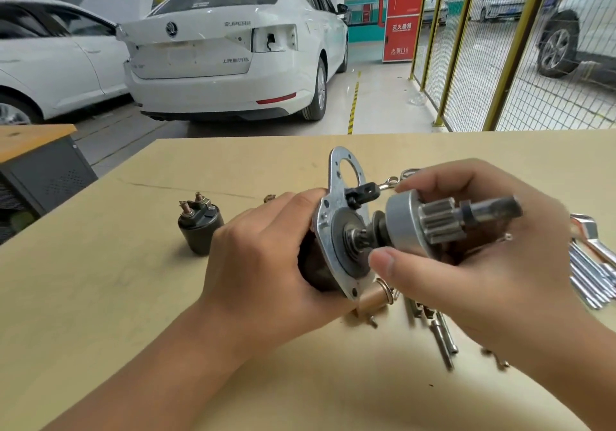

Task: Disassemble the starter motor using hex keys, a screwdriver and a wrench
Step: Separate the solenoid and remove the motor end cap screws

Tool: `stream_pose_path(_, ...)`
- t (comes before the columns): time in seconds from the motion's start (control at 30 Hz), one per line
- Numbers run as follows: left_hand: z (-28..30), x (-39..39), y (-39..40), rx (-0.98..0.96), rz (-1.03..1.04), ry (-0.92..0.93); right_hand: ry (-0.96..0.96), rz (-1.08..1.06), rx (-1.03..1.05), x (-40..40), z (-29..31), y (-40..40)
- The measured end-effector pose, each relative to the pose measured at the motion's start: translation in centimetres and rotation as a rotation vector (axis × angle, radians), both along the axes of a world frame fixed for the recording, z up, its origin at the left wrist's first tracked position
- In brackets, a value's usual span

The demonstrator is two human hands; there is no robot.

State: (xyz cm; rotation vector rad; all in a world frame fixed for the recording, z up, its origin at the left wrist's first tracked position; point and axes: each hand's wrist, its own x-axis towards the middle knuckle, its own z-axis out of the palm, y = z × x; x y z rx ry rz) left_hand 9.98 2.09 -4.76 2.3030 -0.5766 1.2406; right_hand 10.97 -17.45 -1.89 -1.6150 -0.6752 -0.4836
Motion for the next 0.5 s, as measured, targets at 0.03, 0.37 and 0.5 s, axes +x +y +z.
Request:
stream_pose_path(0.03, 0.1, 0.1, 0.2, -0.003, -0.013, 0.009, -0.022, -0.018, -0.013, 0.1, 0.1, -0.2)
stream_pose_path(0.37, -0.2, 0.6, 1.8, 0.130, 0.038, -0.015, -0.057, 0.138, -0.063, 1.5, -0.5, -0.9)
stream_pose_path(0.5, -0.2, 1.0, 2.4, 0.227, 0.135, -0.112, -0.047, 0.135, -0.007, 2.5, -1.2, -1.9)
